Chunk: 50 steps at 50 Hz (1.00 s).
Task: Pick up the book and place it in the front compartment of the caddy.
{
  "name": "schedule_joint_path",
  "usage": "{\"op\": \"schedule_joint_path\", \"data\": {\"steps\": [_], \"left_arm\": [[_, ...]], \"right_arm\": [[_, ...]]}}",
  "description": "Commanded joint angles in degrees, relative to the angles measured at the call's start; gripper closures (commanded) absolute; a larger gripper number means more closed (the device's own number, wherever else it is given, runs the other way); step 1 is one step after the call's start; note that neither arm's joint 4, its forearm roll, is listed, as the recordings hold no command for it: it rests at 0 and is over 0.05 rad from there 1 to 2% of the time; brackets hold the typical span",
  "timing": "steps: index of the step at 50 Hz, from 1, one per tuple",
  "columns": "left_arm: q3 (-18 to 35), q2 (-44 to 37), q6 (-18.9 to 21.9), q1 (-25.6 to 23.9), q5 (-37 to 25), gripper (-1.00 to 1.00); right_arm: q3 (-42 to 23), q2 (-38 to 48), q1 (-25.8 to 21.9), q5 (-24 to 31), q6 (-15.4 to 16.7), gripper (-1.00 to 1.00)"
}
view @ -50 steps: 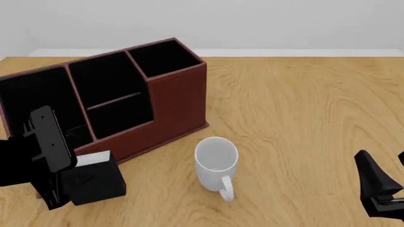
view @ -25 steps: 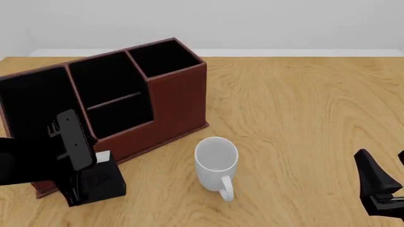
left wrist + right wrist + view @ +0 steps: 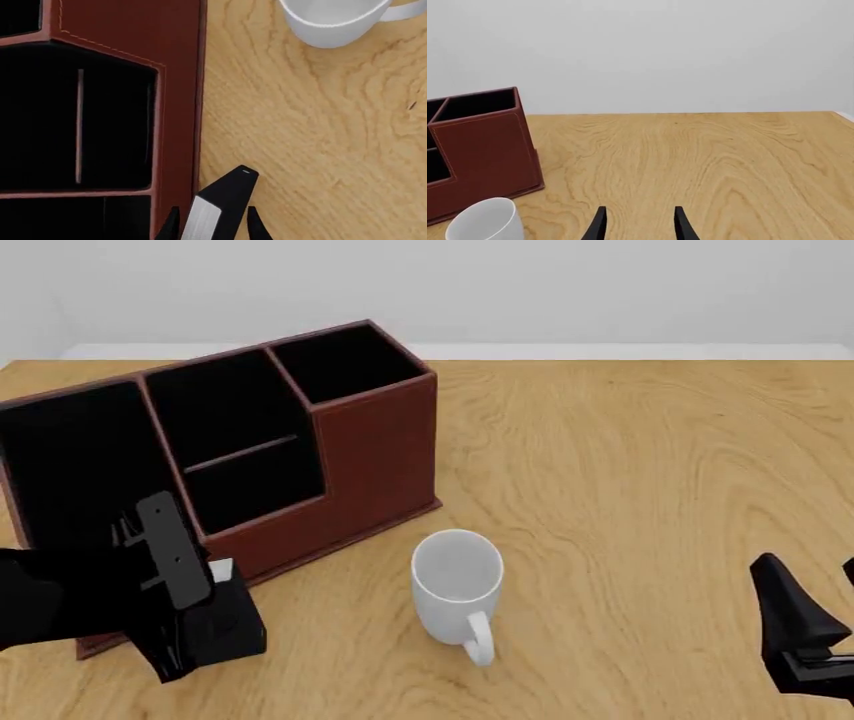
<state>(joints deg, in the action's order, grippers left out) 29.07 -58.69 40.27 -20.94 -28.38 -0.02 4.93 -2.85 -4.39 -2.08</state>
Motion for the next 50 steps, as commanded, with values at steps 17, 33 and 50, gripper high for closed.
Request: {"op": "schedule_joint_path", "data": {"steps": [17,33,50], "left_arm": [[-0.9,-1.7,-1.1,-0.8,-0.2,1.00],[0.4,-0.5,-1.6,-1.7,-1.8,1.00],[-0.6,1.7,2.4,0.2,-4.8,1.00]], "right_arm": [[0.0,0.9,-0.2,-0.6,0.2,-1.00],[0.0,1.6,-0.1,-1.2,0.1,-1.00],[0.0,2.9,0.0,-2.5,0.0,-1.00]]}}
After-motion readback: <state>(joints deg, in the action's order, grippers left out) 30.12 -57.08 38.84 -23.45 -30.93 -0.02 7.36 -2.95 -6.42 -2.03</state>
